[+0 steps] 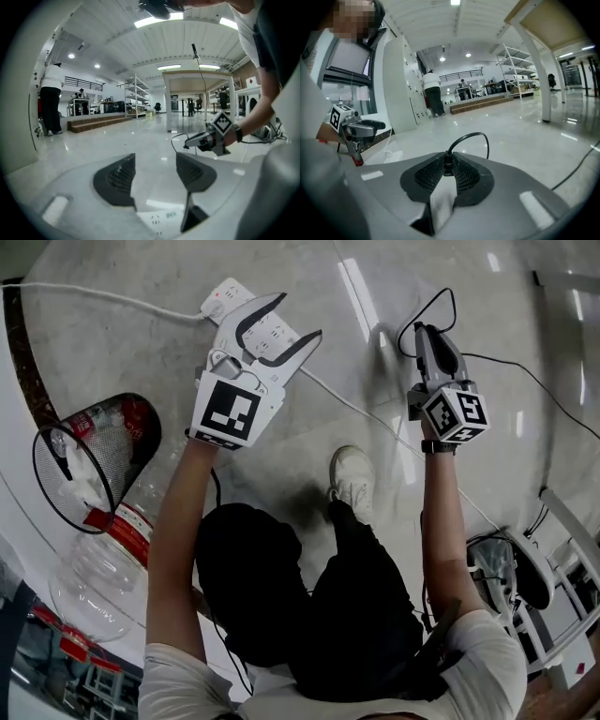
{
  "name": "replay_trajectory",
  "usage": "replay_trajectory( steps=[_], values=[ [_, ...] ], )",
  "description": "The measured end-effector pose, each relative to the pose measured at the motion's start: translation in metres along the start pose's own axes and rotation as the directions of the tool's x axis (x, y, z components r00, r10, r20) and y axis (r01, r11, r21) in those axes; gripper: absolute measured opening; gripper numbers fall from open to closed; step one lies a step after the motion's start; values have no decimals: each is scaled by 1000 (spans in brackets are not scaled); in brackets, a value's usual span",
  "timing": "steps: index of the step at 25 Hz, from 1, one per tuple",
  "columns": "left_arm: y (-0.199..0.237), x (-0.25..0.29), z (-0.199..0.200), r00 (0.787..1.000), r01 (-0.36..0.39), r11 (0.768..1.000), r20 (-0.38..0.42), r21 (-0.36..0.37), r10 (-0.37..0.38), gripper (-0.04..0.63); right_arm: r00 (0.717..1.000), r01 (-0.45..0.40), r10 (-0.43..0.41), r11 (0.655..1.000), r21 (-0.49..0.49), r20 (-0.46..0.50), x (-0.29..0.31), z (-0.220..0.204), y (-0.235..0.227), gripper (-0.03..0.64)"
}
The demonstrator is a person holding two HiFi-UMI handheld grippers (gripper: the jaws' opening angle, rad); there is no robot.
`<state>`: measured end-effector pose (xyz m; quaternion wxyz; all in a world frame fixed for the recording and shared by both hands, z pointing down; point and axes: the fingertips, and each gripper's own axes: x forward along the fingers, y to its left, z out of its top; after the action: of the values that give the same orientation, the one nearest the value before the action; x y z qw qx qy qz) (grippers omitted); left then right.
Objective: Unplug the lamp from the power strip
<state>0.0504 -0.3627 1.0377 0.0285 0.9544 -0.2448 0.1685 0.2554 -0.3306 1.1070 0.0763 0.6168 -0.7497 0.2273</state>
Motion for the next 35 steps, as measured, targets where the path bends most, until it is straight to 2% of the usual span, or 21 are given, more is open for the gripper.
replay_trajectory(
  steps=[3, 6, 8, 10, 13, 16, 19, 21, 23, 28, 31, 35],
  values=[
    [-19, 14, -19, 999, 28, 999, -20, -30, -29, 275, 999, 5, 0, 993, 119, -43, -12, -28, -16, 51],
    [-40, 23, -34, 996, 73, 996, -46, -55, -75, 275, 998, -12, 29, 967, 254, -62, -18, -55, -23, 54],
    [-51, 26, -40, 994, 96, 993, -51, -66, -100, 275, 997, 5, 21, 950, 313, -79, -20, -71, -29, 60],
    [-58, 25, -41, 992, 112, 991, -57, -72, -116, 275, 994, 51, -18, 947, 316, -107, -22, -84, -35, 93],
    [-57, 18, -38, 991, 100, 993, -81, -58, -104, 275, 984, 129, -97, 966, 223, -149, -28, -87, -39, 279],
    [-49, -1, -26, 991, 34, 998, -126, -55, -41, 275, 972, 175, -144, 971, 161, -185, -51, -70, -26, 281],
    [-38, -42, 20, 992, -54, 992, -116, -113, 41, 267, 976, 133, -108, 983, 127, -188, -85, -18, 18, 236],
    [-38, -79, 63, 991, -93, 984, -108, -149, 78, 263, 984, 68, -51, 993, 94, -169, -112, 32, 65, 217],
    [-42, -118, 112, 988, -130, 974, -102, -183, 113, 258, 989, -5, 11, 999, 37, -148, -142, 88, 111, 161],
    [-73, -218, 254, 978, -210, 948, -71, -239, 199, 239, 990, -111, 106, 992, -55, -91, -230, 237, 215, 143],
    [-91, -270, 351, 968, -247, 937, -7, -246, 253, 236, 990, -140, 138, 984, -113, -28, -282, 333, 268, 133],
    [-120, -348, 472, 947, -286, 922, 73, -262, 314, 211, 985, -158, 166, 980, -120, 57, -367, 442, 335, 101]
  ],
)
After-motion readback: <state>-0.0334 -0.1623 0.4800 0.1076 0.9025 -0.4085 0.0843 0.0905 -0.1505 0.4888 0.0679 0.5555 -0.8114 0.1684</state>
